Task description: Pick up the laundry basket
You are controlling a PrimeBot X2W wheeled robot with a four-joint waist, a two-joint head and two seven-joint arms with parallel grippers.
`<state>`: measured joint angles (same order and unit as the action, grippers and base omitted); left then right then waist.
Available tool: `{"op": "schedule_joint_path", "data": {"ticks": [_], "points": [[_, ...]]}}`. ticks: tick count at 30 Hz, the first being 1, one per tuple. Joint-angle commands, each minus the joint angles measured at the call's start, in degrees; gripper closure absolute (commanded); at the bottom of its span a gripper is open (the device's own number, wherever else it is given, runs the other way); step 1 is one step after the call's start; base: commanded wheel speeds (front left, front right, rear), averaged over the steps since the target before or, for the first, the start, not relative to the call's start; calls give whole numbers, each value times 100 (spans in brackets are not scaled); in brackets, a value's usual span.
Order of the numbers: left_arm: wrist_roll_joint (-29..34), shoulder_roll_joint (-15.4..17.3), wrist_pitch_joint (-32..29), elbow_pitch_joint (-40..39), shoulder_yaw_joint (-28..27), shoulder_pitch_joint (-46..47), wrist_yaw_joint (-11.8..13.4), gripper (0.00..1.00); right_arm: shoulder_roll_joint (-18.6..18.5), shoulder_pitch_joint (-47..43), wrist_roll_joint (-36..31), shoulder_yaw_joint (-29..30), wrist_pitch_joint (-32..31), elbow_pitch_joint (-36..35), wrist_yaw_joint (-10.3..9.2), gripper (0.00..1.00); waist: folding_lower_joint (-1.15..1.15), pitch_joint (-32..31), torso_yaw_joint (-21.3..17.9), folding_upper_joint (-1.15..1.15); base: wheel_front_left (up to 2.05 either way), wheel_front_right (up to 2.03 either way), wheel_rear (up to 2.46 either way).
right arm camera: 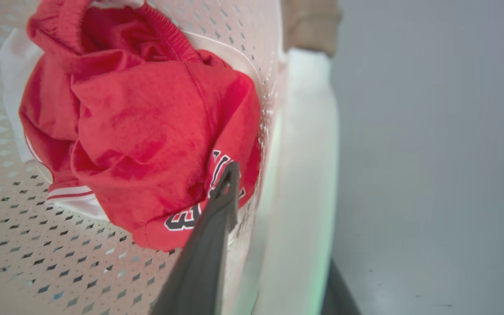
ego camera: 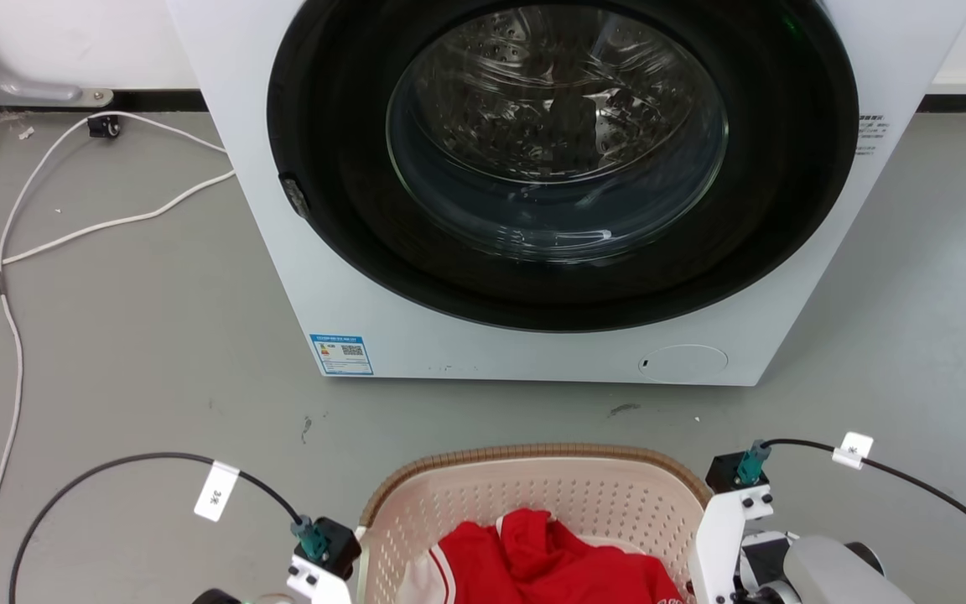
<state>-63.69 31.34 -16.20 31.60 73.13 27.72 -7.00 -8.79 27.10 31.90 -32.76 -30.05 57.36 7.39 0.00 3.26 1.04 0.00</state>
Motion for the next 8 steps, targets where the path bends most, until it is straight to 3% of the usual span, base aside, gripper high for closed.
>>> {"op": "schedule_joint_path", "data": {"ticks": [1, 8], "points": [[63, 105, -50, 57, 43, -142, -83, 100, -194, -87, -86, 16, -4, -2, 18, 100, 0, -12, -1, 0, 0, 0, 0], [45, 56, -5, 112, 42, -244, -82, 100, -129, -286, -49, 169, -1, -93, 18, 100, 0, -33, 2, 0, 0, 0, 0]]}}
